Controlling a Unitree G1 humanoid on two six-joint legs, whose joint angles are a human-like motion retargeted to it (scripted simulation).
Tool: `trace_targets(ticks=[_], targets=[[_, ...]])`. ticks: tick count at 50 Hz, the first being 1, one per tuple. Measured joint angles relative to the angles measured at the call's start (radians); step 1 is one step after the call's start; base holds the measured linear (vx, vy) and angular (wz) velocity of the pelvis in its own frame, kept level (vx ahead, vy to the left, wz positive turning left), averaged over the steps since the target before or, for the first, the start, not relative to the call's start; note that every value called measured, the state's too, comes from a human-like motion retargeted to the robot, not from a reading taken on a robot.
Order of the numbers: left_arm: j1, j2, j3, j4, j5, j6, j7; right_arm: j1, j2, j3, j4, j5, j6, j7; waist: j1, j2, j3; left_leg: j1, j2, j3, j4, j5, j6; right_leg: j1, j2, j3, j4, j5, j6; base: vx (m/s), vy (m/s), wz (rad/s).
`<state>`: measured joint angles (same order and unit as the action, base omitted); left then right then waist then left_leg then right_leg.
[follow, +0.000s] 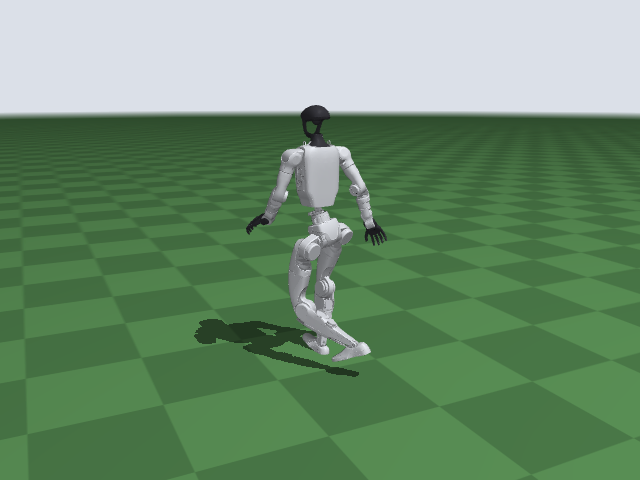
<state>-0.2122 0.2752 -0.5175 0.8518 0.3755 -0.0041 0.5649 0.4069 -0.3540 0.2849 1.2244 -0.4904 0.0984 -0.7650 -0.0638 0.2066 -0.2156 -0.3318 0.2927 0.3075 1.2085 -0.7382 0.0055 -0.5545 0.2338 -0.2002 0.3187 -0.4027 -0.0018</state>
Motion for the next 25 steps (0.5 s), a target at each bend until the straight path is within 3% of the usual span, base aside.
trace_targets(ticks=[5, 11, 16, 25], targets=[[-0.017, -0.013, -0.007, -0.056, 0.028, -0.032, -0.009, -0.100, 0.047, 0.027, -0.084, 0.040, -0.022, 0.019, -0.019, -0.055, -0.019, 0.008, -0.084, 0.086, -0.262, -0.081, 0.033, -0.070, -0.055, -0.003, -0.077, 0.100, 0.074, -0.28, -0.07, 0.93], [0.027, -0.004, -0.027, -0.041, 0.084, -0.058, -0.065, -0.243, 0.052, 0.068, -0.267, 0.017, -0.059, 0.055, -0.048, -0.195, -0.026, -0.020, -0.256, 0.152, -0.568, -0.109, 0.114, -0.231, -0.180, 0.067, -0.037, 0.115, 0.159, -0.36, 0.01, 1.03], [0.140, 0.013, -0.026, 0.056, 0.092, -0.054, -0.132, -0.331, 0.014, 0.096, -0.440, -0.019, -0.101, 0.082, -0.032, -0.254, -0.011, -0.045, -0.301, 0.151, -0.658, -0.079, 0.140, -0.309, -0.224, 0.073, 0.065, 0.066, 0.149, -0.29, 0.08, 0.56], [0.342, 0.033, 0.070, 0.229, 0.018, -0.045, -0.242, -0.379, -0.075, 0.084, -0.664, -0.005, -0.143, 0.120, -0.027, -0.293, 0.023, -0.008, -0.360, 0.077, -0.698, -0.042, 0.162, -0.282, -0.224, 0.161, 0.360, -0.060, 0.112, -0.14, 0.08, 0.59]])
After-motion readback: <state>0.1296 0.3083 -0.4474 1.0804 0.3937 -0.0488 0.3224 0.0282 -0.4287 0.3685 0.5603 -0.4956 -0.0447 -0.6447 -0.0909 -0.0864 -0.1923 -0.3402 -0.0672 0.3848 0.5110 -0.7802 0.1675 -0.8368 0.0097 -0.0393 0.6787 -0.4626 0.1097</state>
